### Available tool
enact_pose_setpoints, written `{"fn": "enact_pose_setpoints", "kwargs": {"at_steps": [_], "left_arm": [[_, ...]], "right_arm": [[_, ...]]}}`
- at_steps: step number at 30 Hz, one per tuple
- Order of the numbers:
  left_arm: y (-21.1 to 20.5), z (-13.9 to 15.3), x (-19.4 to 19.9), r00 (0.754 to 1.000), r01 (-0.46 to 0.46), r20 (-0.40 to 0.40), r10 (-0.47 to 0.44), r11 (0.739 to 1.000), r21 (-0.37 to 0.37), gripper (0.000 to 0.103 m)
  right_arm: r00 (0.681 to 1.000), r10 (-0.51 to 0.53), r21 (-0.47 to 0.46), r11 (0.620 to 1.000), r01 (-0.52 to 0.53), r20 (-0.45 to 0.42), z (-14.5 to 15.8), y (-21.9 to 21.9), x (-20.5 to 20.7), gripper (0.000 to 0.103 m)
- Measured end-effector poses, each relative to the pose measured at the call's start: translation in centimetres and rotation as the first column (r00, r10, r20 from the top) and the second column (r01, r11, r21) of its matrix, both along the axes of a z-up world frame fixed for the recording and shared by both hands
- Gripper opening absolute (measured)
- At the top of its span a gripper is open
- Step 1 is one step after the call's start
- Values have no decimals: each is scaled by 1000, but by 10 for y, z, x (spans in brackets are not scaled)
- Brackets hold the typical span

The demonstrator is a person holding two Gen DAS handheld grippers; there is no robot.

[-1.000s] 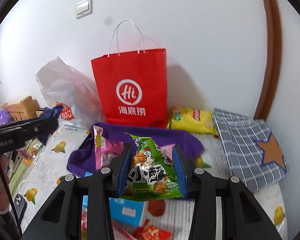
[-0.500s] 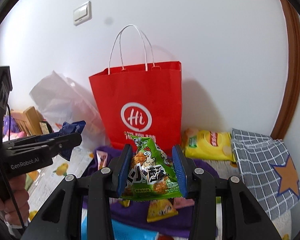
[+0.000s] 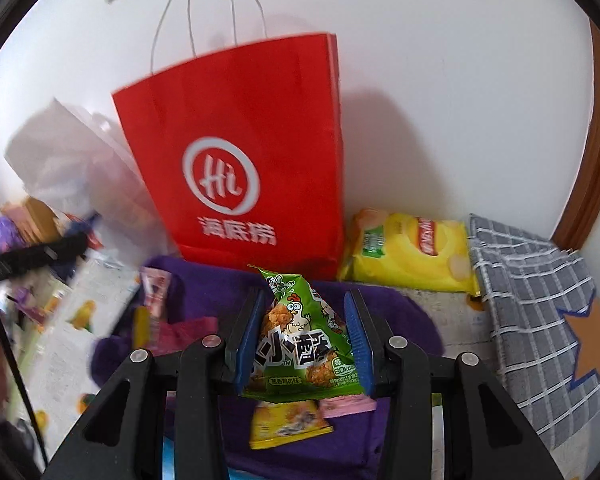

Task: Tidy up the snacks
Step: 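Carry the dark blue packet and green cracker bag over the purple towel, then open the right tool to drop the green cracker bag onto the towel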

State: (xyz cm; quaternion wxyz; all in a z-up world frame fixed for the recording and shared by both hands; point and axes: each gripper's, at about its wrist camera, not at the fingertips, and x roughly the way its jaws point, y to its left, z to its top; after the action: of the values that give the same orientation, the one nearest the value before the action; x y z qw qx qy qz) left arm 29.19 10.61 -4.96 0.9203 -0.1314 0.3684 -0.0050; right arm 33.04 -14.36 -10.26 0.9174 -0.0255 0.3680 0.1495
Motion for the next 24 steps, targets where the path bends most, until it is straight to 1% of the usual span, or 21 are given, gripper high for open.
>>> {"fn": "enact_pose_setpoints", "kwargs": {"at_steps": [4,10,18,24], "left_arm": [[9,3,-2,1000,-22,7,22,1000,0,41],[13,5,-4,1000,-25,9,25,1000,-6,41],[11,8,-6,1000,-13,17,13,1000,0,41],[7,6,-4,1000,-9,6,9,1000,8,41]], "right_arm": [[998,6,13,1000,-6,-60,-14,-1,9,41],[994,24,-29,999,-27,-102,-30,9,13,41],[992,8,-60,998,-16,-128,-40,10,15,41],[988,12,-72,997,-23,-153,-45,10,18,41]]}}
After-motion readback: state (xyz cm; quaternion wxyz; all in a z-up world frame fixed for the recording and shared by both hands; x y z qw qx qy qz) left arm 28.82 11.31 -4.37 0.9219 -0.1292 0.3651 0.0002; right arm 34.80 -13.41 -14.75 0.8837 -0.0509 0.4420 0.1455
